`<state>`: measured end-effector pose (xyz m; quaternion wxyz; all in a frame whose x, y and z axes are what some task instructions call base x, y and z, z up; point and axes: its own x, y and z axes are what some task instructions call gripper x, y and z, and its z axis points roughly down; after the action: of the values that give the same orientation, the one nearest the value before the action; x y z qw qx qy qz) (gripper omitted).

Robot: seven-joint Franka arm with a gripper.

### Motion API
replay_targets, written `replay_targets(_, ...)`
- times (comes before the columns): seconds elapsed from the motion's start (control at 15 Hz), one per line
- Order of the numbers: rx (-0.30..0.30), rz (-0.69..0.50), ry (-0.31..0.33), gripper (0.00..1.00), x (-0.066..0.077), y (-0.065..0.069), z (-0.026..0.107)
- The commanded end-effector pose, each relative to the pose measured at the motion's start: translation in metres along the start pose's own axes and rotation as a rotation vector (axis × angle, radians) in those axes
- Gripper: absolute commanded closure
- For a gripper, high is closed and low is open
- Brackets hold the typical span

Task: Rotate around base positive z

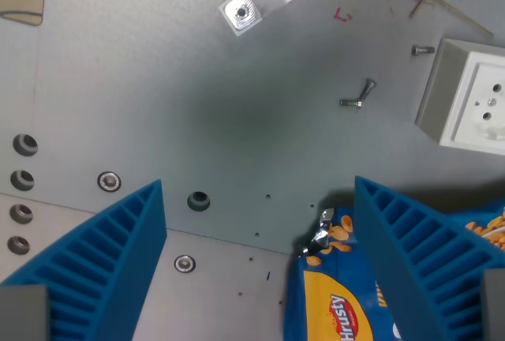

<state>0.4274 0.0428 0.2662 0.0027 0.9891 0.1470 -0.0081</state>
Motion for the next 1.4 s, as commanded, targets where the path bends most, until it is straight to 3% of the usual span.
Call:
replay_targets(0.07,-0.004,-0.139,0.006,0.0,0.0002,0.0002,-0.0022)
replay_targets(1.4,-0.01,-0.405,0.006,0.0,0.0002,0.0002,-0.0022)
